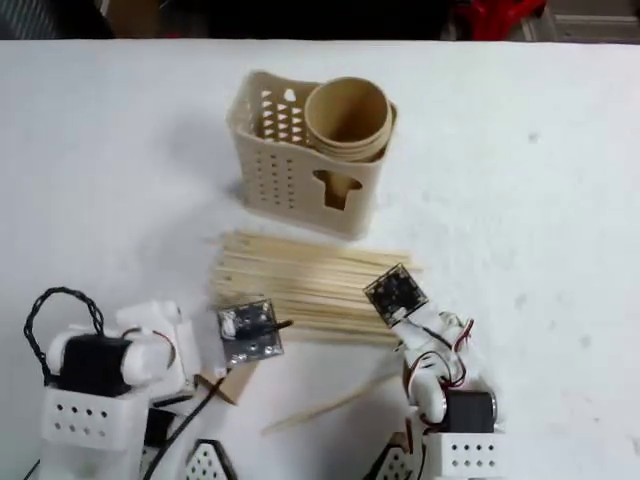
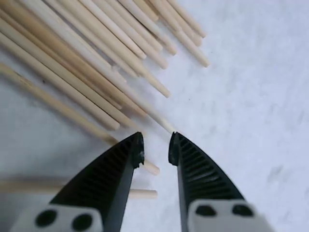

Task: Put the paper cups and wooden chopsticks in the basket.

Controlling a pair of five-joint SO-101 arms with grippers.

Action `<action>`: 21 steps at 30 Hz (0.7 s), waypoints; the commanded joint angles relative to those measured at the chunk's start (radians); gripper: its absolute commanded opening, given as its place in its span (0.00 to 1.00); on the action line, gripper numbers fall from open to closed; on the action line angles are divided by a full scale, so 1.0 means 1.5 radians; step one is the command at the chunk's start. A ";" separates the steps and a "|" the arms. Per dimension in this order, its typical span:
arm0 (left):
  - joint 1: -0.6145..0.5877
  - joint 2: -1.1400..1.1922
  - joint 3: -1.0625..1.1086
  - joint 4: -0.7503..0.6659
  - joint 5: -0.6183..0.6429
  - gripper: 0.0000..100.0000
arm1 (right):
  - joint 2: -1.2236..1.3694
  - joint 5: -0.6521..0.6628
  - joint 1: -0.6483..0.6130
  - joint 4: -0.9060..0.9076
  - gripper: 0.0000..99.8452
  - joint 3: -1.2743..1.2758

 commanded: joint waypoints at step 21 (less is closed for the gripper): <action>-0.001 -0.003 0.128 -0.149 0.001 0.21 | -0.005 0.007 0.005 -0.007 0.09 0.005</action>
